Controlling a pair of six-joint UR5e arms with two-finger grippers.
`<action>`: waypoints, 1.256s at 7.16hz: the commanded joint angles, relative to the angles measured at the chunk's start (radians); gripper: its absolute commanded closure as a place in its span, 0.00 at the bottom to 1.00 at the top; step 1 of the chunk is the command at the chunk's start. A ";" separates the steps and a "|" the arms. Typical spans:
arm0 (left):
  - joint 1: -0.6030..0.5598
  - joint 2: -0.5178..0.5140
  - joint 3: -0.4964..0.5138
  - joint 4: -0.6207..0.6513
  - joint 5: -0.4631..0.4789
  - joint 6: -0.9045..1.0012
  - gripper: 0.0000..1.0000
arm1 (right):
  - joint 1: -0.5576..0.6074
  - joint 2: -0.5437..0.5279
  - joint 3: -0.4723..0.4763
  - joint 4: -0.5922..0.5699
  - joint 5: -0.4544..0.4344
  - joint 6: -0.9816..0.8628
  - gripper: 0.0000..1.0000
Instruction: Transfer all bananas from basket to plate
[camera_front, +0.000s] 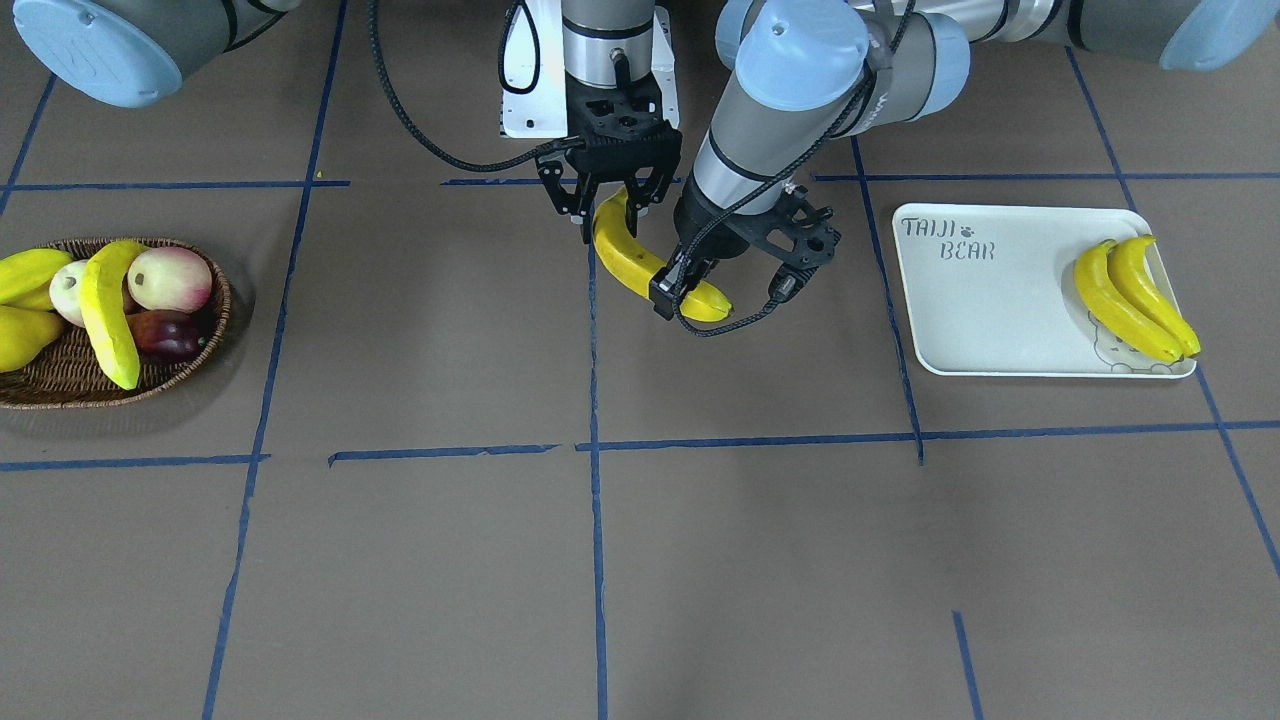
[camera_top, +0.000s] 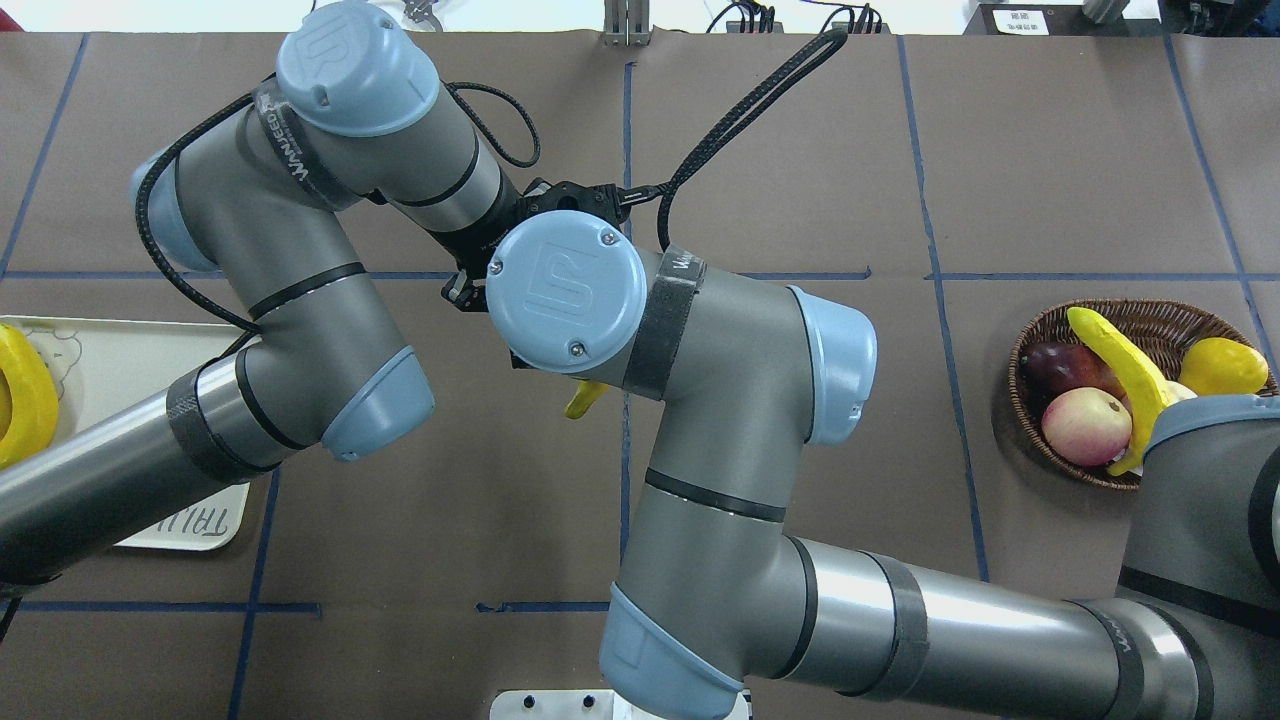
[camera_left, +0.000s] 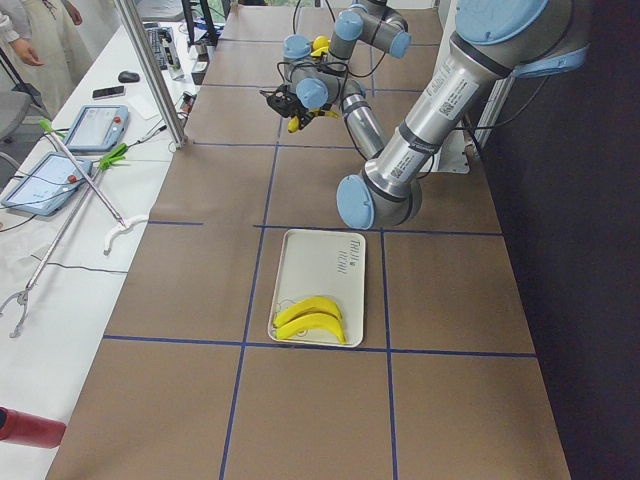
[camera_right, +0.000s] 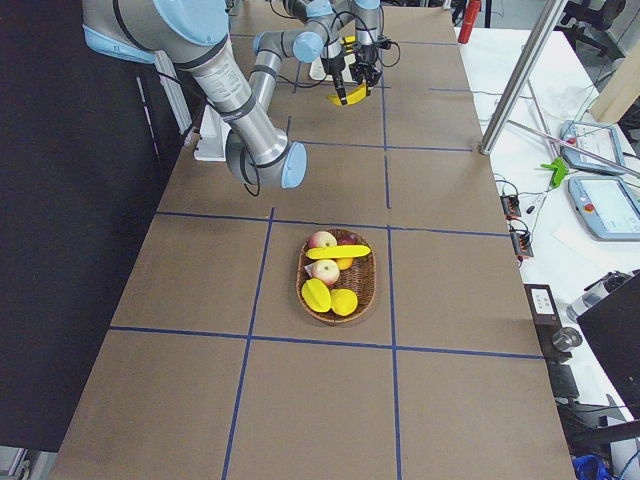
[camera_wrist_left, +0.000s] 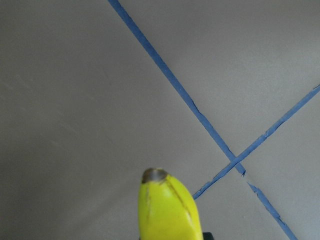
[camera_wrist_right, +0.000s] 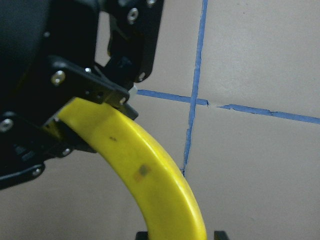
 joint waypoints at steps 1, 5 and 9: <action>-0.001 0.010 0.000 0.000 0.001 0.002 1.00 | -0.001 -0.057 0.108 -0.013 0.034 -0.003 0.00; -0.040 0.136 -0.028 0.000 0.004 0.077 1.00 | 0.151 -0.178 0.243 -0.014 0.256 -0.096 0.00; -0.161 0.469 -0.225 -0.002 -0.012 0.521 1.00 | 0.324 -0.306 0.243 -0.028 0.372 -0.319 0.00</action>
